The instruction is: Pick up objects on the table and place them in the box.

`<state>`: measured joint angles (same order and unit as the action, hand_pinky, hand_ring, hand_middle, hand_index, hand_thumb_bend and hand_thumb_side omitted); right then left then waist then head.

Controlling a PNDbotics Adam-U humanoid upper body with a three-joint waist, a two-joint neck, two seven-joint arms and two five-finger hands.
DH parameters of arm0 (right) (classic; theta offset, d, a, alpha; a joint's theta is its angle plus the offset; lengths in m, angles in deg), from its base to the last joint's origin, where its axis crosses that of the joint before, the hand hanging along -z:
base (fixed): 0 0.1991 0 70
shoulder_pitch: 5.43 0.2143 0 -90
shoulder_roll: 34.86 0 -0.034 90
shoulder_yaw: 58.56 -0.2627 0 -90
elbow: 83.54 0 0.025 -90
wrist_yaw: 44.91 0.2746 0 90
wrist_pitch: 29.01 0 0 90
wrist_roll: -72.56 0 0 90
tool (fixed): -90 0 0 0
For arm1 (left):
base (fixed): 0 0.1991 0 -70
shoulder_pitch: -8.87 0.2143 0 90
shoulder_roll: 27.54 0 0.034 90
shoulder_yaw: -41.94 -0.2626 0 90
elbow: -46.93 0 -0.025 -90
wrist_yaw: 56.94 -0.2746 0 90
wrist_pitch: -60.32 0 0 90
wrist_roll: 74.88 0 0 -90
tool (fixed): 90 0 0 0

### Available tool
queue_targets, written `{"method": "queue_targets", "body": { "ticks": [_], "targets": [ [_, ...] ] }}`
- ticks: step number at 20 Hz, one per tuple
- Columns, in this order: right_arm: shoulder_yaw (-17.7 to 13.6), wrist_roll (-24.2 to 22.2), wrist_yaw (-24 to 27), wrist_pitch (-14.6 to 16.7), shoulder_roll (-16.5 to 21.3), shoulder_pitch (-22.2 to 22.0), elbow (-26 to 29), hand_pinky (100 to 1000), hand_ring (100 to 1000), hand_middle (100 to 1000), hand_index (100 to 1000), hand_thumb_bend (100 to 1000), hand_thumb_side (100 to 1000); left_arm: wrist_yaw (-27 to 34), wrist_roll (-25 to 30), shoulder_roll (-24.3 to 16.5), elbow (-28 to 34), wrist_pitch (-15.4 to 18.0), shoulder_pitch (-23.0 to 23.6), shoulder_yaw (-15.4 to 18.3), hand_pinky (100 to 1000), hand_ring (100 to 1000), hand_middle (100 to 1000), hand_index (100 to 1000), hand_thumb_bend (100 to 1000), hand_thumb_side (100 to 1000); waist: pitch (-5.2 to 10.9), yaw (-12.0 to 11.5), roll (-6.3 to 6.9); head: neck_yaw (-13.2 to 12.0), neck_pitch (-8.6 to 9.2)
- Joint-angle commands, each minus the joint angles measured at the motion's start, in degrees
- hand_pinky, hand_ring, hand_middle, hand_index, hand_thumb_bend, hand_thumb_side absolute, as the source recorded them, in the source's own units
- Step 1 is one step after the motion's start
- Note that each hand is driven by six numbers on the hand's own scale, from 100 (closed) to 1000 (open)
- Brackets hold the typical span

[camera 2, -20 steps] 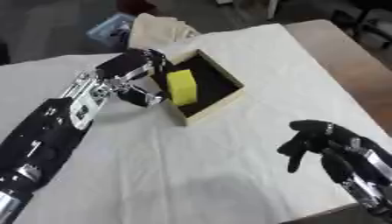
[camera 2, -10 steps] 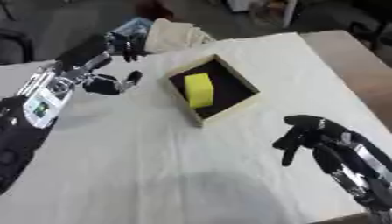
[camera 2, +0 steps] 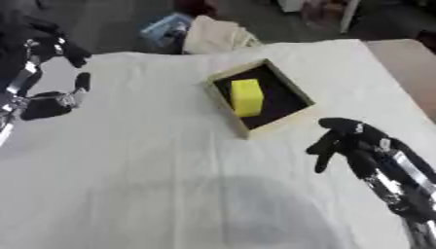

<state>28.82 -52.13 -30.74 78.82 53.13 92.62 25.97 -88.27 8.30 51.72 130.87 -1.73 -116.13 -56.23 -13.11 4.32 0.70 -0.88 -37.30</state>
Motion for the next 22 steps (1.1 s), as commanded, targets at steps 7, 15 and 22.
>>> {"method": "queue_targets", "body": {
  "ticks": [7, 15, 22],
  "targets": [
    [-1.21, 1.32, -0.64, -0.03, 0.26, 0.36, 0.54, 710, 498, 590, 888, 100, 688, 8.92, 3.24, 4.38, 15.11, -8.04, 11.5, 2.81, 800, 537, 536, 749, 100, 427, 0.42, -1.5, -0.51, -0.3, -1.5],
    [-1.84, 2.13, -0.94, 0.02, 0.18, 0.37, 0.64, 710, 498, 590, 887, 100, 688, 16.41, 10.57, 7.73, 24.27, -15.38, 18.87, 4.27, 811, 544, 544, 752, 100, 602, 0.14, -2.15, -0.62, 0.25, -1.68],
    [-1.09, 1.32, -0.81, 0.24, 1.29, 0.91, 0.47, 719, 510, 621, 892, 100, 681, 32.11, 21.18, 7.55, 25.56, -19.25, 19.89, 8.28, 814, 551, 551, 755, 100, 684, 0.21, -2.22, -0.74, 0.81, -2.21]
  ]
}}
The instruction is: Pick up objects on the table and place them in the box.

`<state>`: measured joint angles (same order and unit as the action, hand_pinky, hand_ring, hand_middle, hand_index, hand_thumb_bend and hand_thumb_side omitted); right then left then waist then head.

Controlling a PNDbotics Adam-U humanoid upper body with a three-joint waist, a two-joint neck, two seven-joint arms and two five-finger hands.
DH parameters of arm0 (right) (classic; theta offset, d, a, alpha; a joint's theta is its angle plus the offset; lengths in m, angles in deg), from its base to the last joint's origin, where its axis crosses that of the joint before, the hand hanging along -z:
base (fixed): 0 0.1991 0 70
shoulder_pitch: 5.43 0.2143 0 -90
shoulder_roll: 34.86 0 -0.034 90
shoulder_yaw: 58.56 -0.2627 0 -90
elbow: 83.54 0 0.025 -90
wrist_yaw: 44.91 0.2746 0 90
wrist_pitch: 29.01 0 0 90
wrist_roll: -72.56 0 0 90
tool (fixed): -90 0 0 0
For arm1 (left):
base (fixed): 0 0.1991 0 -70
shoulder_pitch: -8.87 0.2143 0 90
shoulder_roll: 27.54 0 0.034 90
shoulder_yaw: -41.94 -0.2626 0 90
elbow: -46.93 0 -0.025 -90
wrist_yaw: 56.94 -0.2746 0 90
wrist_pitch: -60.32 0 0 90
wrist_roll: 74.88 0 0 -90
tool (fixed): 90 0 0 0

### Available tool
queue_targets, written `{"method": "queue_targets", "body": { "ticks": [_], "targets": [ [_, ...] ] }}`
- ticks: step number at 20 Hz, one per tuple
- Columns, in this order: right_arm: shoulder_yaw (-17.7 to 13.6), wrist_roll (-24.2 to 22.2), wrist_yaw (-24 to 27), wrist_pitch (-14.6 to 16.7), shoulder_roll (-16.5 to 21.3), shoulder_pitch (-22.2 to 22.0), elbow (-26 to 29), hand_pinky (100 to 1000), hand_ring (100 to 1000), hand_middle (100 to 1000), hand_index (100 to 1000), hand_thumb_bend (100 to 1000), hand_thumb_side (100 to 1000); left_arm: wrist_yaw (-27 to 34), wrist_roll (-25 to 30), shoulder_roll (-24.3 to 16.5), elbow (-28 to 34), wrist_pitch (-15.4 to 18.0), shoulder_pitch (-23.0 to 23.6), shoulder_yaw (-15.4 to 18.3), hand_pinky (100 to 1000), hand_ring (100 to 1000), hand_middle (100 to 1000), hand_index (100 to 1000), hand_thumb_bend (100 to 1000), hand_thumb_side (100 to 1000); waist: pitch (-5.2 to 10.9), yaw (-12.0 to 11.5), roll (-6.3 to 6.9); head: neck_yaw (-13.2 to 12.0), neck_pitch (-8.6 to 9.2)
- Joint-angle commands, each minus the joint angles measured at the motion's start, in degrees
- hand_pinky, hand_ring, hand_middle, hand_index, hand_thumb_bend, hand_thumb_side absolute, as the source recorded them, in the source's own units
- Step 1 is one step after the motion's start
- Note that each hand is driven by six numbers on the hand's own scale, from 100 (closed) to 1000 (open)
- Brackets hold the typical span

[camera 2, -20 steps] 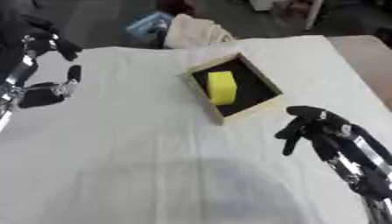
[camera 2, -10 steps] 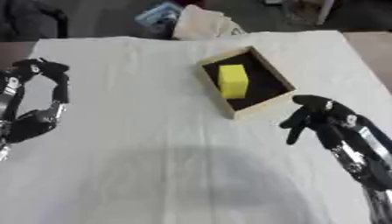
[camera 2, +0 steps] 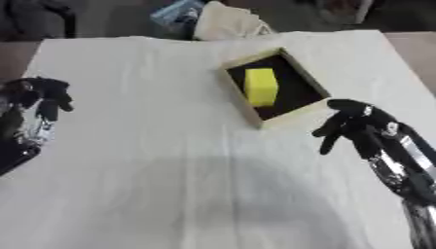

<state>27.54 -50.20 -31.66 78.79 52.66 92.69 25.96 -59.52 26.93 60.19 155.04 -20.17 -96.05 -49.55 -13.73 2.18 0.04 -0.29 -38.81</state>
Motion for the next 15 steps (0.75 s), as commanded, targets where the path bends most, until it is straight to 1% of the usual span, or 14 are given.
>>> {"method": "queue_targets", "body": {
  "ticks": [1, 3, 4, 5, 6, 7, 8, 10, 11, 14, 15],
  "targets": [
    [0.74, -1.5, 0.23, 0.49, 2.53, 1.13, 0.39, 720, 511, 631, 896, 100, 698, 3.84, 3.12, -0.82, 1.37, -1.01, -0.18, 1.7, 815, 551, 552, 755, 100, 693, 0.89, -0.14, -0.13, 0.31, -0.74],
    [1.75, -3.46, 0.76, 0.95, 4.06, 1.76, 0.05, 718, 508, 658, 905, 100, 721, 4.3, 3.9, -0.67, 1.48, -1.15, -0.23, 1.8, 815, 552, 552, 756, 100, 700, 1.0, -0.36, -0.25, 0.51, -0.52],
    [2.29, -4.61, 1.03, 1.21, 4.87, 2.21, -0.1, 708, 489, 678, 910, 100, 745, 4.45, 4.1, -0.64, 1.53, -1.22, -0.3, 1.84, 815, 551, 552, 755, 100, 711, 1.03, -0.55, -0.33, 0.62, -0.57],
    [2.88, -6.03, 1.15, 1.52, 5.72, 2.8, -0.23, 682, 447, 685, 908, 100, 782, 4.57, 4.23, -0.62, 1.55, -1.31, -0.37, 1.84, 815, 551, 551, 756, 100, 724, 1.03, -0.64, -0.37, 0.65, -0.75],
    [3.3, -7.42, 1.14, 1.78, 6.37, 3.37, -0.46, 682, 447, 685, 908, 100, 782, 4.64, 4.35, -0.62, 1.56, -1.39, -0.4, 1.81, 815, 551, 551, 756, 100, 724, 1.02, -0.62, -0.38, 0.64, -0.86],
    [4.0, -9.37, 0.69, 2.05, 7.24, 4.33, -0.69, 668, 413, 690, 904, 100, 852, 4.6, 4.64, -0.59, 1.57, -1.46, -0.36, 1.69, 815, 551, 551, 757, 100, 740, 1.02, -0.5, -0.38, 0.7, -0.88],
    [4.65, -11.42, 0.05, 2.33, 7.94, 5.29, -1.05, 668, 409, 692, 895, 100, 887, 4.52, 4.99, -0.5, 1.59, -1.5, -0.35, 1.57, 815, 551, 551, 757, 100, 743, 1.01, -0.34, -0.37, 0.85, -0.79],
    [6.15, -16.05, -1.49, 3.32, 9.25, 7.06, -2.01, 666, 401, 697, 883, 100, 910, 4.5, 5.61, -0.3, 1.59, -1.55, -0.49, 1.31, 815, 550, 550, 758, 100, 752, 1.01, -0.44, -0.38, 1.25, -0.57],
    [6.96, -17.64, -2.45, 3.82, 10.05, 7.88, -2.64, 664, 399, 701, 878, 100, 921, 4.54, 5.8, -0.27, 1.56, -1.58, -0.57, 1.17, 815, 550, 550, 758, 100, 756, 1.0, -0.54, -0.37, 1.39, -0.61],
    [10.15, -19.03, -6.67, 6.4, 12.03, 10.18, -4.03, 661, 396, 714, 874, 100, 925, 4.58, 6.3, -0.21, 1.55, -1.56, -0.61, 0.85, 815, 549, 550, 758, 100, 758, 1.02, -0.91, -0.31, 1.89, -0.46],
    [10.96, -19.12, -8.26, 7.52, 12.36, 10.81, -4.35, 660, 395, 719, 870, 100, 901, 4.61, 6.38, -0.23, 1.56, -1.54, -0.66, 0.79, 815, 549, 550, 758, 100, 759, 0.95, -1.08, -0.31, 2.04, -0.32]
  ]
}}
